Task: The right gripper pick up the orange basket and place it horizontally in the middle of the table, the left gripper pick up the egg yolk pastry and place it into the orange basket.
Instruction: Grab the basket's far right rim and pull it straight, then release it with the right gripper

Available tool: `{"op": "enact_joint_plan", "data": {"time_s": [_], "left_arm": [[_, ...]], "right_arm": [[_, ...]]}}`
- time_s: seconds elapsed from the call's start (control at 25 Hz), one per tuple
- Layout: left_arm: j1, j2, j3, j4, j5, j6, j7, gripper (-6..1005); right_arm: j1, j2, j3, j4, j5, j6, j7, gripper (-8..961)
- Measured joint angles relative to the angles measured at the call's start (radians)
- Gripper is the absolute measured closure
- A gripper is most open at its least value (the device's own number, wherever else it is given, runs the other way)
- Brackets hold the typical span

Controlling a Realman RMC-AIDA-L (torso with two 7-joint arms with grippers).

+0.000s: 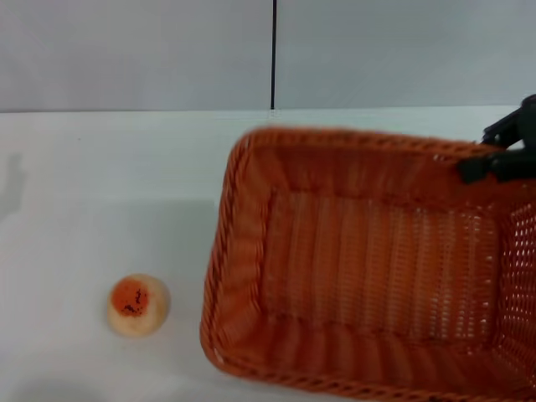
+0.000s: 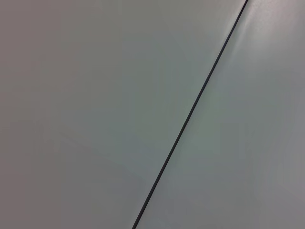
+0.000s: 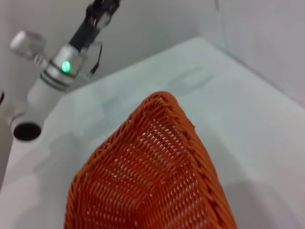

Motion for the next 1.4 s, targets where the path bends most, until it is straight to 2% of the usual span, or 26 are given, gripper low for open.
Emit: {"op": "enact_joint_plan", "data": {"time_s": [0.08, 0.2, 0.52, 0.68, 0.92, 1.32, 1.4], "left_arm": [[0.003, 0.0, 0.0, -0.004, 0.0, 0.0, 0.0, 170], [0.007, 0.0, 0.003, -0.005, 0.0, 0.0, 0.0, 170], [0.011, -0.002, 0.016, -0.016, 0.0, 0.0, -0.007, 170], [0.017, -0.001, 0.016, -0.016, 0.0, 0.004, -0.024, 170], [0.025, -0.002, 0.017, -0.016, 0.0, 0.008, -0.045, 170], [0.025, 0.0, 0.017, -0.025, 0.0, 0.009, -0.052, 171], [0.022, 0.0, 0.017, -0.026, 0.0, 0.008, -0.052, 171]], "right_arm": [[0.009, 0.004, -0.007, 0.003, -0.018, 0.007, -0.005, 791], [0.045, 0.026, -0.011, 0.02, -0.066, 0.03, -0.035, 791], [0.092, 0.045, -0.017, 0.078, -0.071, 0.079, -0.103, 791], [0.116, 0.05, -0.068, 0.121, -0.071, 0.135, -0.124, 791], [0.132, 0.073, -0.133, 0.137, -0.072, 0.21, -0.135, 792], [0.145, 0.085, -0.13, 0.131, -0.072, 0.256, -0.149, 792], [0.145, 0.085, -0.125, 0.129, -0.068, 0.281, -0.151, 721]]}}
